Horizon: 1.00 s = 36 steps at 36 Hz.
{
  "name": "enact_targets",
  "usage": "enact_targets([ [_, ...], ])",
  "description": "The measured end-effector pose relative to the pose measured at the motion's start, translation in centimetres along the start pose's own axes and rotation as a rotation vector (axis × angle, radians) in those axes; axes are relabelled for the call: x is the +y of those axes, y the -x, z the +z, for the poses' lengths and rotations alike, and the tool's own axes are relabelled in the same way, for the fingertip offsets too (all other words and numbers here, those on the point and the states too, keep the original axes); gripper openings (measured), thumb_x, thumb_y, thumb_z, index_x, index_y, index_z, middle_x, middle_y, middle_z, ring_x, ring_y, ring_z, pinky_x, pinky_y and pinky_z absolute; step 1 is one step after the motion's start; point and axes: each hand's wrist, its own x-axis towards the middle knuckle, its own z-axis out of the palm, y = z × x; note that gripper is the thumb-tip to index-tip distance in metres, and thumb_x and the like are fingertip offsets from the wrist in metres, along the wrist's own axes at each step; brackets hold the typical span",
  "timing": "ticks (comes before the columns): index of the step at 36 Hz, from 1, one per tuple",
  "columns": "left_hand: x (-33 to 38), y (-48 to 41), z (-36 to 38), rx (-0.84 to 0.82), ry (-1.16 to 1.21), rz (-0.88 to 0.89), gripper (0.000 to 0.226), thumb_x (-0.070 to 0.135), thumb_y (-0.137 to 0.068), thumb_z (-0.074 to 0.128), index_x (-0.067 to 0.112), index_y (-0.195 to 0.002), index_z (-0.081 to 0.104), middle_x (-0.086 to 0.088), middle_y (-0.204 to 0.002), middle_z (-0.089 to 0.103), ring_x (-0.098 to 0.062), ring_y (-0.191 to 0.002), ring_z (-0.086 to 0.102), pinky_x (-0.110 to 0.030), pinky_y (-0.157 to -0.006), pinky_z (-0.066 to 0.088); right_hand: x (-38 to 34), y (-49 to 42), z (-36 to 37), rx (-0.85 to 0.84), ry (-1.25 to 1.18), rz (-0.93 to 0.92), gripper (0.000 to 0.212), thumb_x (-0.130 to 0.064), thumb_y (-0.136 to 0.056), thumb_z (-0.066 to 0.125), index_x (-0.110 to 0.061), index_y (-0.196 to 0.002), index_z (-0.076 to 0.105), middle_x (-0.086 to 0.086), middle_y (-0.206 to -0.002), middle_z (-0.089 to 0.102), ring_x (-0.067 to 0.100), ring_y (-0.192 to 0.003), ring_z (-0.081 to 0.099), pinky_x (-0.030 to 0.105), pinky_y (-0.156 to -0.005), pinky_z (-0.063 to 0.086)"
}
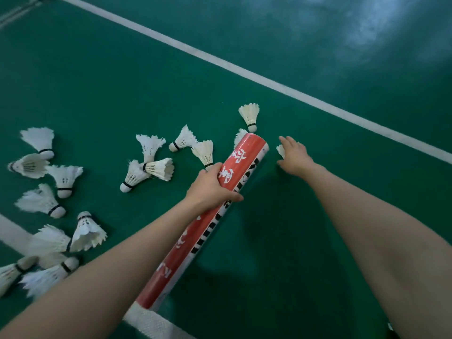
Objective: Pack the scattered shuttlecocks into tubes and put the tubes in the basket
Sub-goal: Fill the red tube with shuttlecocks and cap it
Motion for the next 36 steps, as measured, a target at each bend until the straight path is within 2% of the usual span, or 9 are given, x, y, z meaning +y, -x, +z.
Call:
enact_targets([
  [5,0.0,0.7,-0.4,0.017,0.003,-0.021,0.101,0.047,-0.062,0.084,0.032,-0.144,0.026,0.000,-0.107,0.044,-0.014,-0.086,0.055,-0.034,-0.077,0.051,-0.3,0.4,1.3,0.169,0.133,0.079,0.047,-0.002,-0.090,0.047,-0.003,-0.135,0.032,0.017,-0.138,0.034,0.035,-0.124,0.032,0.042,-0.096,0.037],
  [9,-0.1,1.7,-0.8,0.021,-0.047,-0.019,0.101,0.048,-0.062,0.083,0.036,-0.143,0.025,0.001,-0.104,0.043,-0.015,-0.086,0.054,-0.039,-0.084,0.053,0.4,2.1,2.9,0.245,0.120,-0.013,0.024,0.004,-0.091,0.045,-0.001,-0.113,0.054,0.016,-0.121,0.044,0.034,-0.112,0.036,0.038,-0.078,0.040],
  [15,-0.1,3.2,-0.5,0.045,-0.032,0.030,0.098,0.042,-0.063,0.084,0.037,-0.142,0.027,0.003,-0.102,0.041,-0.015,-0.086,0.054,-0.038,-0.083,0.054,-1.0,6.9,1.1,0.698,-0.432,-0.191,0.014,-0.010,-0.095,0.050,0.000,-0.095,0.061,0.013,-0.094,0.059,0.033,-0.097,0.047,0.024,-0.072,0.026],
  [18,0.5,4.0,-0.3,0.066,0.008,0.063,0.096,0.036,-0.065,0.084,0.035,-0.143,0.027,0.001,-0.104,0.041,-0.016,-0.083,0.055,-0.029,-0.069,0.052,-2.0,9.5,-1.5,0.814,-0.651,-0.225,0.011,-0.011,-0.095,0.052,-0.004,-0.092,0.060,0.003,-0.087,0.058,0.026,-0.088,0.050,0.021,-0.072,0.028],
  [20,1.0,4.6,-0.2,0.082,0.030,0.089,0.097,0.034,-0.066,0.084,0.033,-0.144,0.027,0.001,-0.105,0.040,-0.014,-0.083,0.053,-0.024,-0.062,0.045,-2.5,11.2,-2.8,0.843,-0.753,-0.245,0.009,-0.014,-0.096,0.050,-0.008,-0.094,0.057,-0.003,-0.086,0.057,0.020,-0.081,0.049,0.022,-0.071,0.032],
  [26,2.2,7.0,0.0,0.099,0.115,0.246,0.092,0.031,-0.066,0.084,0.033,-0.141,0.031,0.000,-0.110,0.041,-0.010,-0.089,0.052,-0.019,-0.066,0.044,-3.1,14.8,-5.1,0.729,-0.934,-0.262,0.006,-0.019,-0.098,0.050,-0.017,-0.093,0.054,-0.010,-0.079,0.057,0.004,-0.069,0.048,0.016,-0.065,0.040],
  [28,2.2,7.8,0.0,0.116,0.123,0.285,0.089,0.032,-0.067,0.084,0.035,-0.139,0.033,0.001,-0.109,0.041,-0.009,-0.089,0.051,-0.022,-0.070,0.048,-2.9,15.6,-5.5,0.696,-0.925,-0.277,0.006,-0.021,-0.098,0.050,-0.020,-0.093,0.055,-0.010,-0.078,0.059,0.003,-0.068,0.050,0.021,-0.065,0.042],
  [30,2.0,8.4,0.0,0.133,0.138,0.306,0.087,0.032,-0.067,0.084,0.037,-0.138,0.033,0.003,-0.109,0.041,-0.010,-0.091,0.051,-0.025,-0.074,0.050,-2.9,16.4,-6.1,0.691,-0.881,-0.312,0.006,-0.021,-0.098,0.051,-0.023,-0.094,0.055,-0.014,-0.076,0.058,-0.004,-0.061,0.047,0.014,-0.060,0.038],
  [36,1.3,9.5,-0.4,0.182,0.148,0.354,0.091,0.032,-0.067,0.084,0.036,-0.142,0.031,0.005,-0.115,0.040,-0.006,-0.093,0.046,-0.014,-0.071,0.039,-4.4,17.8,-6.6,0.628,-0.804,-0.396,0.011,-0.019,-0.097,0.053,-0.023,-0.094,0.063,-0.016,-0.077,0.061,-0.004,-0.064,0.049,0.008,-0.061,0.037],
])
